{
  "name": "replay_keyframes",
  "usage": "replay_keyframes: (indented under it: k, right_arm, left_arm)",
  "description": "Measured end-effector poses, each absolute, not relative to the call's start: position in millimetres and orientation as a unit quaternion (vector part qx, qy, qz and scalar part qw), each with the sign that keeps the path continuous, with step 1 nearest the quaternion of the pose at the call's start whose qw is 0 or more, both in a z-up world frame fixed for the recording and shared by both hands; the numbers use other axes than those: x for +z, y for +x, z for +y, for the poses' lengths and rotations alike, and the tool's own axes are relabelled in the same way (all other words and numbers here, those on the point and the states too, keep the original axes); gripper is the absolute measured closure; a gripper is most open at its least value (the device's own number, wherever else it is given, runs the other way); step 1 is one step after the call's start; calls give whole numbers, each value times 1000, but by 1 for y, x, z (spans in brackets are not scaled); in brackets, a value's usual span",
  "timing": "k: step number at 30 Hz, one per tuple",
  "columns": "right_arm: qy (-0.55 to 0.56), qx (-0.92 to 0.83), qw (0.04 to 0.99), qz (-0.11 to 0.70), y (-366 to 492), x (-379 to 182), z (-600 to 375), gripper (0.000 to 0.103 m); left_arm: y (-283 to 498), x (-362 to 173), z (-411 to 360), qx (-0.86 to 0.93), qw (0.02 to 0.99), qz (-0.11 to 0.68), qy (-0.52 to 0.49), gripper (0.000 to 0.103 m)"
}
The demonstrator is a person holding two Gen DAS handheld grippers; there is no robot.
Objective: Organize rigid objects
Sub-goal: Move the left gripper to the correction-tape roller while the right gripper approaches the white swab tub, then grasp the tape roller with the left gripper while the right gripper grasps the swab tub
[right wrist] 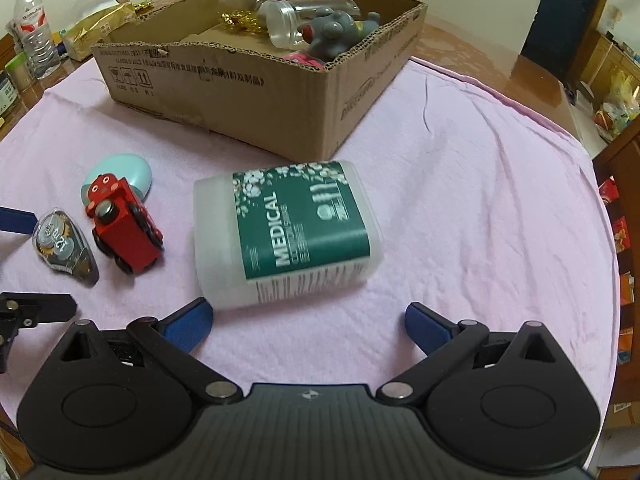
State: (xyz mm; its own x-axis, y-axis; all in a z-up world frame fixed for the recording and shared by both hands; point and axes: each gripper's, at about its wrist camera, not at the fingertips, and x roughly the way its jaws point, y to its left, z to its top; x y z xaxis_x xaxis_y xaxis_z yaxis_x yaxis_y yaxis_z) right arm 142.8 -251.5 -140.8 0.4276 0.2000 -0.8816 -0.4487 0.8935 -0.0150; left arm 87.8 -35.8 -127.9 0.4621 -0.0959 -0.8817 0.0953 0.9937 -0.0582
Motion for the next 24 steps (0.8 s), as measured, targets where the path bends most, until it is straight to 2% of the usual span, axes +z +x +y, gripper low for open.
replay_keyframes:
  k: [14, 19, 24]
  right_arm:
    - [-159, 265, 823, 476, 147, -141, -258, 0]
    - [-168, 278, 817, 477, 154, -141, -253, 0]
    - [-168, 273, 816, 481, 158, -140, -247, 0]
  left_arm:
    - [88, -136, -53, 5, 870, 493, 4, 3]
    - [88, -134, -49, 1, 873, 488, 5, 14]
    - [89, -133, -45, 6, 872, 490, 2, 14]
